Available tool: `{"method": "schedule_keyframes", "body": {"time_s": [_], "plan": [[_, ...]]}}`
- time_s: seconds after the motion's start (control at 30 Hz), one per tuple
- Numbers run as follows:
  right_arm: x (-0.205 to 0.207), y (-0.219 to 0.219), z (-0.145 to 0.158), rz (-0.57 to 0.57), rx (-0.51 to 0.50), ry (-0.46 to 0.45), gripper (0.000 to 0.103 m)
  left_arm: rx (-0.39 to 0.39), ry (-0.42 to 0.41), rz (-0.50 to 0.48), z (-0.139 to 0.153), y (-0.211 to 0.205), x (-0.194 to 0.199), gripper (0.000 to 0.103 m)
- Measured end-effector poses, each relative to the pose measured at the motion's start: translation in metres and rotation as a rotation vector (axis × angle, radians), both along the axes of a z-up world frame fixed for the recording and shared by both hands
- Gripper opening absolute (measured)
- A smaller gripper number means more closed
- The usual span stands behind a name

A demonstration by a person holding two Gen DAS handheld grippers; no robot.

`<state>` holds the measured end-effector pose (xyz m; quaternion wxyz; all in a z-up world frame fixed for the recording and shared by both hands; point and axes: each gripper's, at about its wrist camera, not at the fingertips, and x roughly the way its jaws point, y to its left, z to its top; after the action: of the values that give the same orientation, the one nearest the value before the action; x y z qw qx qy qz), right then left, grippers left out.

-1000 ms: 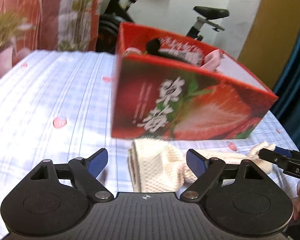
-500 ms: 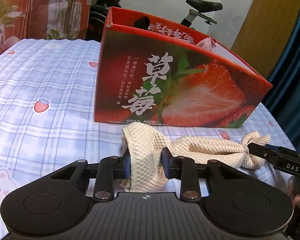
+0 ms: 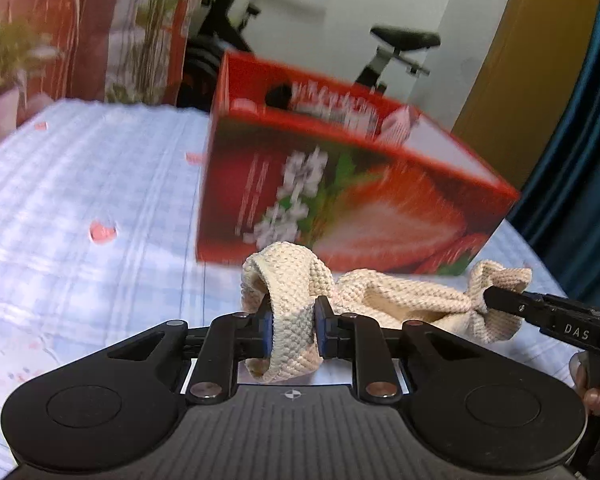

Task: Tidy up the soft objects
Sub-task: 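Close the left gripper on the beige scrubber while the right grips its other end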

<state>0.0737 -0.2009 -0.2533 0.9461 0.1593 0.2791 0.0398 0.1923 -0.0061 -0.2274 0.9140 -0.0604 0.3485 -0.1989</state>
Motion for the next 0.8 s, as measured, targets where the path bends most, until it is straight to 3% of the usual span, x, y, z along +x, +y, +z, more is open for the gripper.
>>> {"method": "schedule_keyframes", "body": {"time_s": [0.3,0.47,0.63,0.8], "plan": [[-0.007,0.005,0.058,0.055,-0.055,-0.173,0.017,-0.026,-0.182,-0.003,0.068,0.01,-0.01,0.019],[0.006,-0.001,0.093,0.053,-0.094,-0.211,0.017,0.019,-0.265,-0.04,0.103,-0.01,0.008,0.02],[0.052,-0.008,0.128,0.041,-0.149,-0.204,0.017,0.055,-0.296,-0.046,0.123,-0.032,0.048,0.019],[0.107,-0.009,0.144,0.019,-0.239,-0.207,0.017,0.122,-0.311,-0.022,0.127,-0.058,0.09,0.019]]}}
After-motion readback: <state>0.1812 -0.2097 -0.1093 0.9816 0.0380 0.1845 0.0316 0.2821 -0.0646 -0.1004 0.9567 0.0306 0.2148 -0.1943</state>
